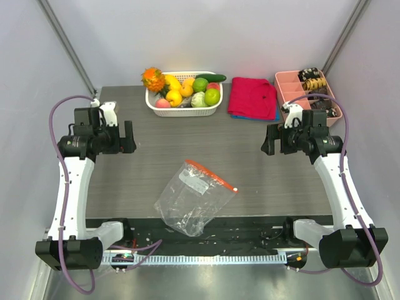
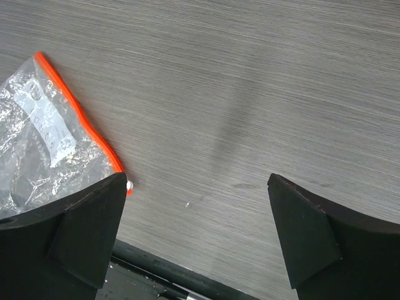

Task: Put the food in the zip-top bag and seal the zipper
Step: Pick up the zipper food storage bag at the center of the board.

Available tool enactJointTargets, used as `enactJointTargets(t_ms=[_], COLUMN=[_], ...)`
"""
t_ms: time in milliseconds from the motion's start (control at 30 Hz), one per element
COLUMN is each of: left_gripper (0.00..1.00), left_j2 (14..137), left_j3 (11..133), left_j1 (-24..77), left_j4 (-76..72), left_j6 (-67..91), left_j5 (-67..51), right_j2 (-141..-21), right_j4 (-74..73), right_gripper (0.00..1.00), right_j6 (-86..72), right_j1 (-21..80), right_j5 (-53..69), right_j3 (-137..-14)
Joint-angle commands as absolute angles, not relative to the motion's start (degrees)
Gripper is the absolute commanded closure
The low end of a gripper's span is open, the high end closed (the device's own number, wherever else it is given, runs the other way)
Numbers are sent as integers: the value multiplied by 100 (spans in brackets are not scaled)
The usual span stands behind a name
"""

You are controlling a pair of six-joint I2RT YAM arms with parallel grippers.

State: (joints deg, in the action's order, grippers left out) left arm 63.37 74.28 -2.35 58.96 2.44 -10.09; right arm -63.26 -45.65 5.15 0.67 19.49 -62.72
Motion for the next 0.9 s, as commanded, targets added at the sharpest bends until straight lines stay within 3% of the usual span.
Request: enactJointTargets(t_ms=[0,233,467,867], left_gripper=[0,0,0,7], left_j2=[6336,6468,7145,9657], left_j3=[7488,7444,7462,7734], left_j1=[-237,-54,1053,2654], left_j4=[5659,5853,5863,4905], left_j6=[36,-834,-1020,-317], left_j5=[-932,-1494,-1671,-1863], right_j2=[-6240,-6275,-6232,-6293], right_j4=[-4377,-4430,-4403,-4316], right_gripper=[0,0,0,0], right_j6=[431,422,334,141], right_j1=[70,79,70,70], right_j5=[2215,2338,2461,2742], right_j3=[-6275,-6249,-6117,-5906])
